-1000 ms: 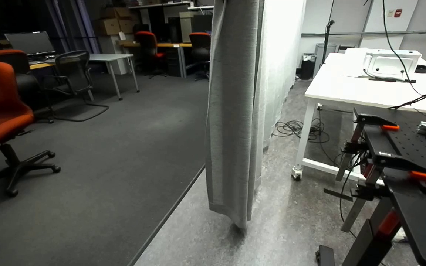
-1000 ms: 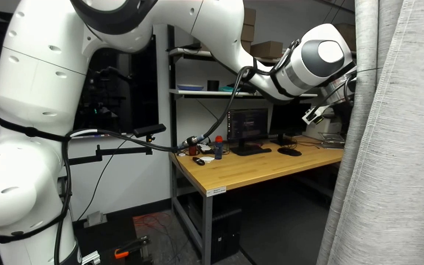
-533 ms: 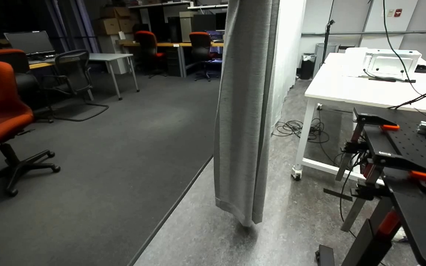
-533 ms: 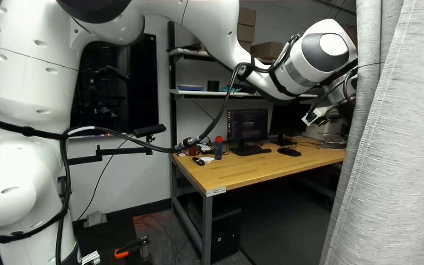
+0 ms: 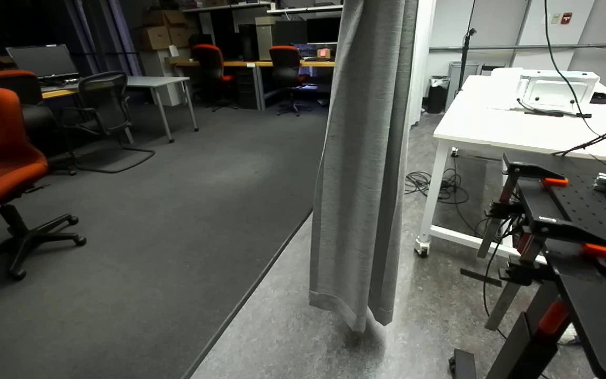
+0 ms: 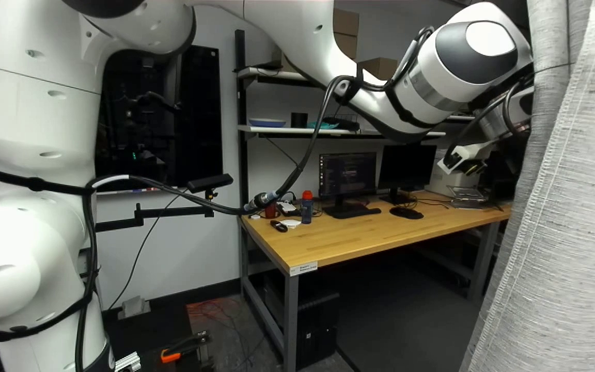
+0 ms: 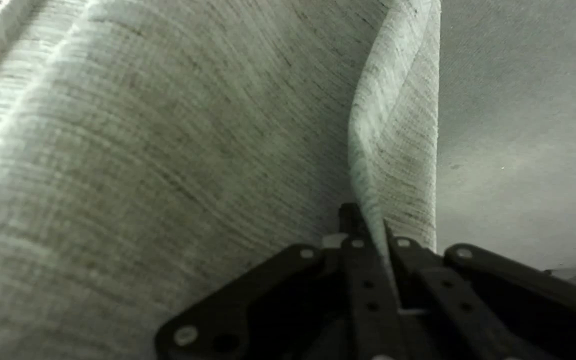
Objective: Pull the curtain open to the right
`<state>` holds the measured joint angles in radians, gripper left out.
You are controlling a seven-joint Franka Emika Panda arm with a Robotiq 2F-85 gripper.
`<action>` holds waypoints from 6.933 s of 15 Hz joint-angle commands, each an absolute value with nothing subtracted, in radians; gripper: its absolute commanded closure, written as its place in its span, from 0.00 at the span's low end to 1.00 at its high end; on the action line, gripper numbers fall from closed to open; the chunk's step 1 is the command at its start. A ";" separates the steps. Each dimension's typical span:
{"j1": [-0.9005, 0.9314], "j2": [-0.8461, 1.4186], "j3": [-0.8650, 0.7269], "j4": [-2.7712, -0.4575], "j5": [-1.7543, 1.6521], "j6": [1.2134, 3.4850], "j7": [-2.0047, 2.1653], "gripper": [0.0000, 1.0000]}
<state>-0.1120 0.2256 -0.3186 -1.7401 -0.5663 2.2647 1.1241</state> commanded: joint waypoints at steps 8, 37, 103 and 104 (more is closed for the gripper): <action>-0.220 0.275 -0.368 -1.793 -0.541 2.228 1.127 0.99; -0.254 0.225 -0.331 -1.806 -0.148 2.199 0.654 0.99; 0.037 -0.340 0.125 -2.521 -0.260 2.153 0.626 0.00; 0.037 -0.340 0.125 -2.521 -0.260 2.153 0.626 0.00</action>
